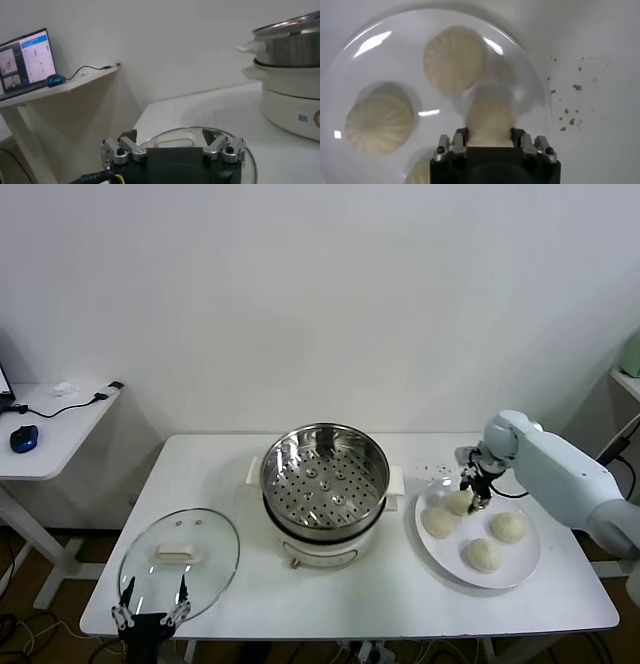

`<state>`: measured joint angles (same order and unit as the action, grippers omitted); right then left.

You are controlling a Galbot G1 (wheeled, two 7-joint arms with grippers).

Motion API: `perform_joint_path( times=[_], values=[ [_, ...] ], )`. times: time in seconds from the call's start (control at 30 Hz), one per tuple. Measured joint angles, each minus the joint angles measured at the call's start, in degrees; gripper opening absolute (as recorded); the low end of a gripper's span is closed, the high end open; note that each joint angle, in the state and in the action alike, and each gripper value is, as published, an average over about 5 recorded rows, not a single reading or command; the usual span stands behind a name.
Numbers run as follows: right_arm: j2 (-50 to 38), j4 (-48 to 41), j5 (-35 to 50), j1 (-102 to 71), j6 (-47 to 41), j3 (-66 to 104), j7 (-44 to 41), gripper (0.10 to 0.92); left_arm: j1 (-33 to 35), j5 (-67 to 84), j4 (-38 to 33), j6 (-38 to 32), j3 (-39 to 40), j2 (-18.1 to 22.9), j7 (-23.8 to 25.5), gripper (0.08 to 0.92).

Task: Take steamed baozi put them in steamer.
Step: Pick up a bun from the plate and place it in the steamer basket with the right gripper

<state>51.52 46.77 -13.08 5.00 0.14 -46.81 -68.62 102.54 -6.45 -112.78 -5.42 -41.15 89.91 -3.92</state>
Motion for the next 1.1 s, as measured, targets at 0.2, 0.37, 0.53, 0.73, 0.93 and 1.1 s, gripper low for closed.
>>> perform_joint_path(
  times=[0.2, 0.37, 0.53, 0.73, 0.93, 1.1],
  values=[
    [-0.7, 6.2, 2.2, 8.7, 5.0, -7.3, -1.0, 0.577, 0.4, 0.0, -0.2, -0.1, 0.1, -0.3, -0.1, 0.823],
    [1.0, 10.2, 1.6, 17.4, 11.8, -12.3, -1.3, 0.577, 0.8, 0.0, -0.6, -0.1, 0.0, -0.3, -0.2, 0.823],
    [5.1, 13.2, 0.4, 24.2, 19.0, -15.5, -0.8, 0.577, 1.4, 0.1, -1.0, 0.0, 0.0, -0.2, -0.2, 0.823],
    [12.0, 15.0, -3.1, 28.0, 26.4, -16.1, 0.7, 0.577, 1.9, 0.2, -1.2, 0.2, 0.3, -0.3, -0.2, 0.823],
    [18.8, 15.4, -8.6, 27.5, 31.9, -15.1, 2.2, 0.577, 2.2, 0.1, -1.7, 0.7, 0.4, -0.3, -0.2, 0.823],
    [22.7, 14.9, -13.8, 24.6, 34.8, -14.3, 3.3, 0.58, 2.7, 0.4, -2.1, 0.8, 0.0, -0.3, -0.2, 0.823]
  ],
)
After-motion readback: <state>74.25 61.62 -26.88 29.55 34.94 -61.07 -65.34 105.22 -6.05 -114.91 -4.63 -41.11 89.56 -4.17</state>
